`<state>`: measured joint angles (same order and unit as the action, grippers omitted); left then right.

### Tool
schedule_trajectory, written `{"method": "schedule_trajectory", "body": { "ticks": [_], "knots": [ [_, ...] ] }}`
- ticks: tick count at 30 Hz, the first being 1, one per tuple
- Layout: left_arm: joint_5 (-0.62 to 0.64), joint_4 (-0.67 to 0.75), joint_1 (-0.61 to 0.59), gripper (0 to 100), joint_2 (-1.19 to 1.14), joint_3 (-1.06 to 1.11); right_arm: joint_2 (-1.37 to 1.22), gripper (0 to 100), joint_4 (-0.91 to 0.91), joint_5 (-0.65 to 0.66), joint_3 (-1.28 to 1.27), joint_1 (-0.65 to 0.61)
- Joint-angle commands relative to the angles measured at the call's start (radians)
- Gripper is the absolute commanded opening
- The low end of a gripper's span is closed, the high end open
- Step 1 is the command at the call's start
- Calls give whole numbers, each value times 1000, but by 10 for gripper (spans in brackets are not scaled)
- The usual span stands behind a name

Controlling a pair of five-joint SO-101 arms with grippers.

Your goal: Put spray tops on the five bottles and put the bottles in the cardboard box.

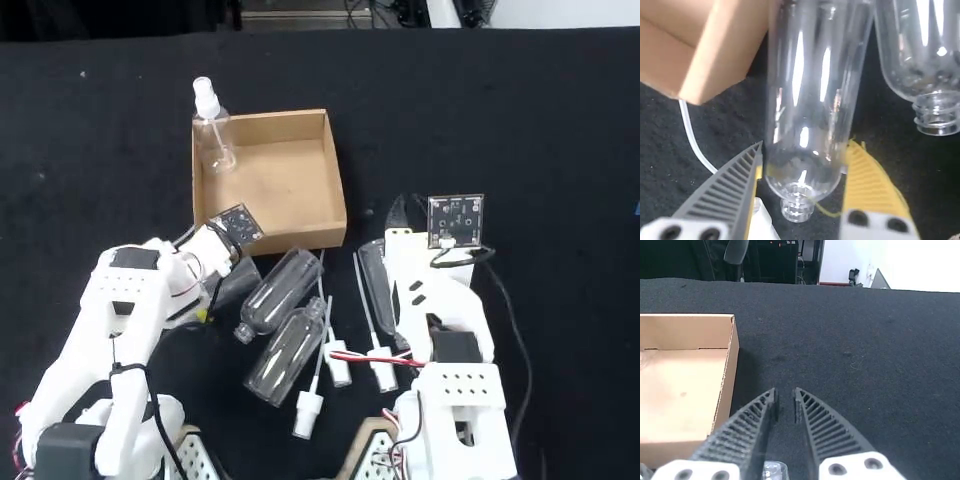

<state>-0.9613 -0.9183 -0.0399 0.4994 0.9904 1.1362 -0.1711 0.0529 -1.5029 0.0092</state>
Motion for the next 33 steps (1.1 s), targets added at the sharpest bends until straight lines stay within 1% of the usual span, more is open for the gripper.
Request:
{"method": "schedule_trajectory", "body": {
  "ticks": [1, 3, 6, 9, 13, 15, 18, 21, 24, 27, 30, 32, 33],
  "knots": [
    [9, 3, 12, 136, 17, -7, 33, 53, 26, 9, 5, -8],
    [8, -37, 13, 146, 17, -16, 33, 53, 26, 9, 5, -8],
    [6, -135, 13, 149, 18, -62, 33, 53, 26, 9, 5, -8],
    [-2, -285, 13, 149, 18, -145, 33, 53, 26, 9, 5, -8],
    [-89, -499, 4, 146, 17, -275, 33, 53, 26, 9, 5, -8],
    [-104, -566, -16, 145, 12, -328, 33, 53, 26, 9, 5, -8],
    [-106, -614, -104, 145, 6, -403, 31, 53, 25, 0, 5, -8],
    [-106, -652, -213, 145, 6, -452, 36, 53, -35, 0, 22, -44],
    [-101, -683, -320, 145, 6, -487, 30, 53, -124, 0, 77, -83],
    [-107, -715, -424, 145, 6, -521, 28, 53, -249, 0, 174, -61],
    [-100, -698, -529, 145, 6, -544, 28, 53, -374, 0, 278, -55],
    [-95, -681, -590, 145, 6, -541, 28, 53, -425, 0, 328, -55],
    [-72, -680, -611, 145, 6, -539, 28, 53, -442, 0, 346, -55]
  ]
}}
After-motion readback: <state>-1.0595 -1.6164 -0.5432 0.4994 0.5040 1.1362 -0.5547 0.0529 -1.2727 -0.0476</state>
